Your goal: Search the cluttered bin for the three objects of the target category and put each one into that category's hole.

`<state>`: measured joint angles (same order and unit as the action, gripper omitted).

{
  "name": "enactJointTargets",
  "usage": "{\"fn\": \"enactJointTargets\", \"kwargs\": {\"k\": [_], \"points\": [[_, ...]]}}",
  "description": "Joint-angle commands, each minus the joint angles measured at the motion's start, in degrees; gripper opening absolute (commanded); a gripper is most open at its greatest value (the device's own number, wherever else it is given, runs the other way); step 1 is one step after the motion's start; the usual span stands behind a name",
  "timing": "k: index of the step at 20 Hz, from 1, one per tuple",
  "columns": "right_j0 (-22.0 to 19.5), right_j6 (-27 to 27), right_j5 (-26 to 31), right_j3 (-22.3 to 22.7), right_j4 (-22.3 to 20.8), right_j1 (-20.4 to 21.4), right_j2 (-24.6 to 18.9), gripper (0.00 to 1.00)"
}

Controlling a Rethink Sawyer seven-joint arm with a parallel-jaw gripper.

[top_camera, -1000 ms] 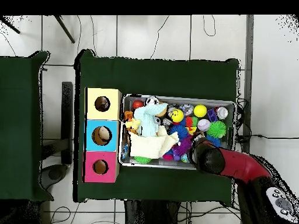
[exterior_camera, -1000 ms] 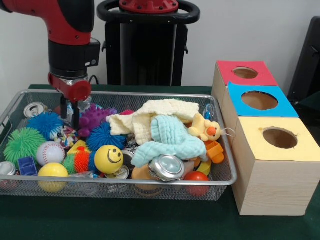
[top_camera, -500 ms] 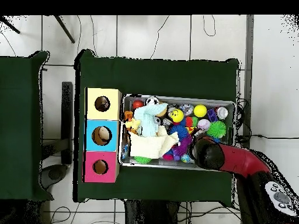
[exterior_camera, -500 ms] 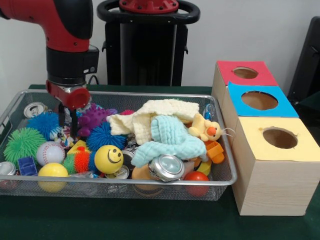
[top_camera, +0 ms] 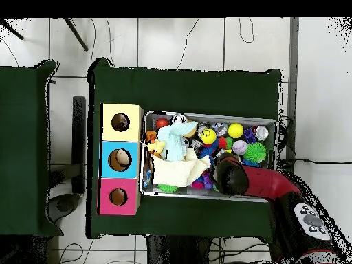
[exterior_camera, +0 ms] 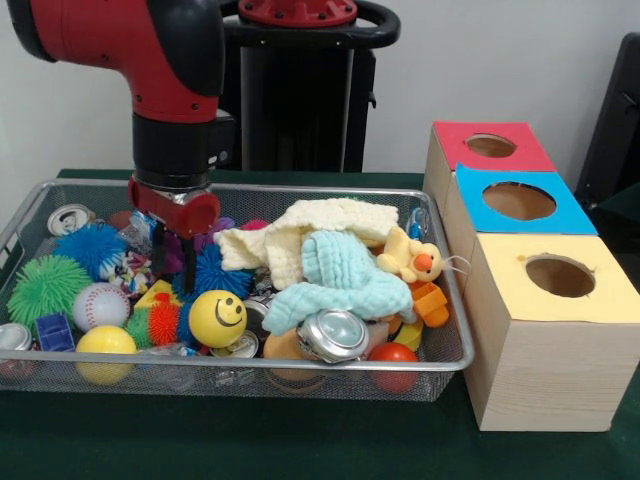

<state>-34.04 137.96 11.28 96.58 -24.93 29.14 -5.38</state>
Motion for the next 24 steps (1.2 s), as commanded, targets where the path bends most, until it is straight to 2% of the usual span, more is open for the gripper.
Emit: {"fn": "enactJointTargets", "kwargs": {"k": [1, 5, 8, 10, 17, 21, 24], "points": [[1.38, 5.62, -3.94, -4.00, 2.07, -2.59, -0.15, 1.00], [1.84, 5.91, -4.03, -3.81, 1.89, -2.86, 2.42, 1.00], [1.48, 5.45, -1.91, -1.73, 1.93, 0.73, 4.38, 1.00], [1.55, 5.54, -1.84, -1.26, 1.86, 1.36, 5.35, 1.00], [-0.34, 4.11, -0.70, -0.07, 1.77, 3.29, 6.01, 1.00], [0.48, 5.43, -2.28, 1.07, 1.92, 2.11, 6.88, 1.00], [-0.13, 5.87, -4.63, -0.15, 1.82, -2.08, 6.59, 1.00]]}}
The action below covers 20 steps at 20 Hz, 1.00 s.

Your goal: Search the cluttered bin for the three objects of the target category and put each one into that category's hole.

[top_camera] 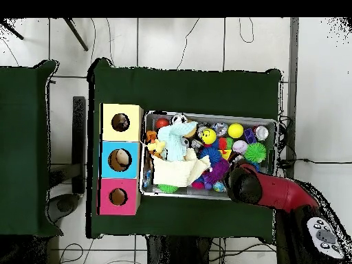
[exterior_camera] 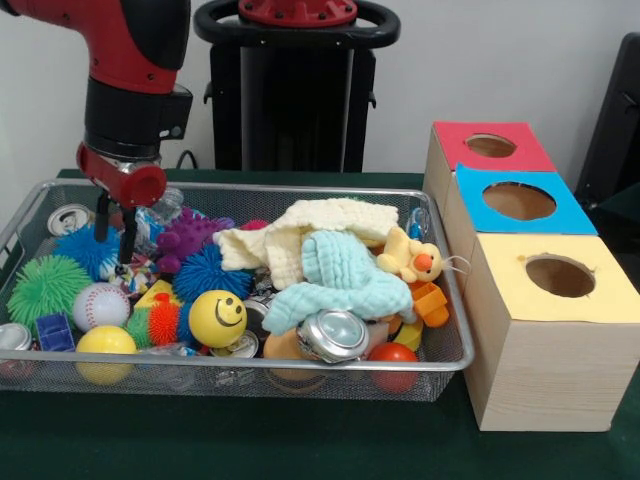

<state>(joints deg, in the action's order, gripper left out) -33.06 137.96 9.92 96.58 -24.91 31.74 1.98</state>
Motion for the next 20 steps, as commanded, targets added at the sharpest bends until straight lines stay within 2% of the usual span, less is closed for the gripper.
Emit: {"fn": "enactJointTargets", "kwargs": {"k": [1, 6, 12, 20], "points": [[-0.81, 6.47, -4.48, -0.31, 1.87, -5.62, -0.46, 1.00], [1.65, 10.13, -8.88, 2.20, 3.64, -8.13, 1.52, 1.00], [2.15, 9.91, -12.70, 2.48, 4.46, -11.04, 2.47, 1.00], [3.15, 8.68, -14.53, 3.29, 5.64, -13.07, 3.93, 1.00]]}}
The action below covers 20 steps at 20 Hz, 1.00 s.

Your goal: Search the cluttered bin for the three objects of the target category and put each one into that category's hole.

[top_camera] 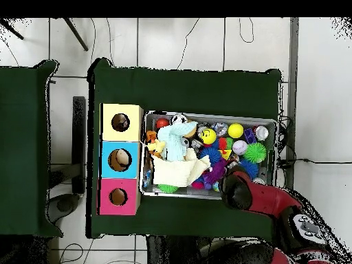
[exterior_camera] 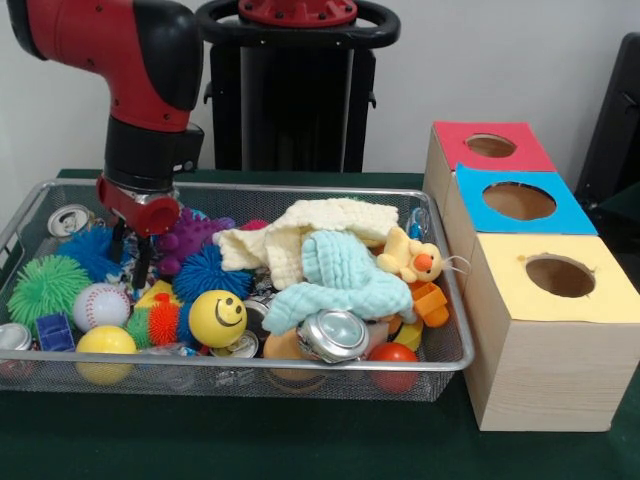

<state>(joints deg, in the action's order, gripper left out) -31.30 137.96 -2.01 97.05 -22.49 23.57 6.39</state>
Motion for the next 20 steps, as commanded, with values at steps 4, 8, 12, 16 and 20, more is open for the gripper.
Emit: {"fn": "enactJointTargets", "kwargs": {"k": [4, 8, 12, 16, 20], "points": [[2.16, 8.72, -2.71, 3.70, 4.34, -5.31, 0.59, 1.00], [1.81, 7.97, -2.32, 4.08, 4.59, -4.98, 0.51, 1.00], [1.51, 7.57, -2.36, 3.95, 5.00, -5.17, -0.02, 1.00], [0.39, 6.92, -1.84, 4.01, 4.64, -4.71, -1.92, 1.00], [-1.43, 5.95, 0.31, 5.02, 4.26, -2.77, -4.70, 1.00]]}}
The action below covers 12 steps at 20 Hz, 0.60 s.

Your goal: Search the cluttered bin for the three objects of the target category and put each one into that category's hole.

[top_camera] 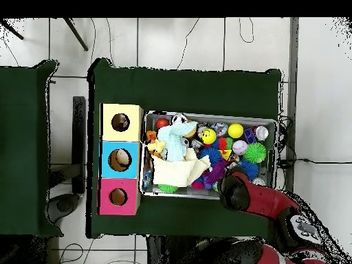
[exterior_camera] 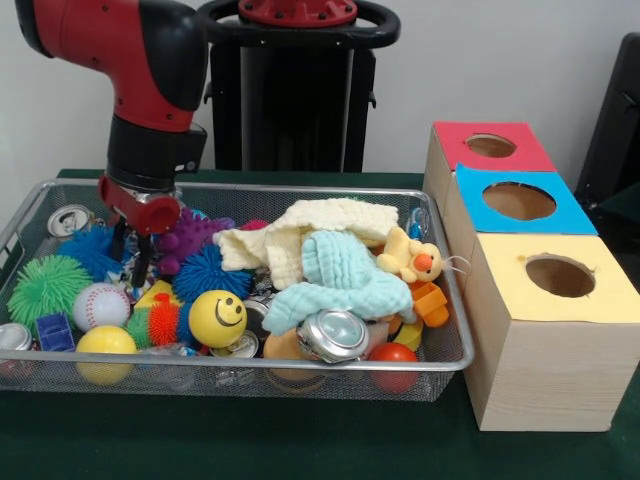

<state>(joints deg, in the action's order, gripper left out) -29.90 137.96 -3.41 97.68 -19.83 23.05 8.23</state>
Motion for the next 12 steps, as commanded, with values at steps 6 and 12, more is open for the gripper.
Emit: {"fn": "enactJointTargets", "kwargs": {"k": [6, 12], "points": [[-2.79, 6.20, 2.74, 4.63, 2.41, -1.03, -7.55, 1.00], [-1.36, 7.05, 2.95, 3.77, 3.84, -0.58, -7.10, 1.00]]}}
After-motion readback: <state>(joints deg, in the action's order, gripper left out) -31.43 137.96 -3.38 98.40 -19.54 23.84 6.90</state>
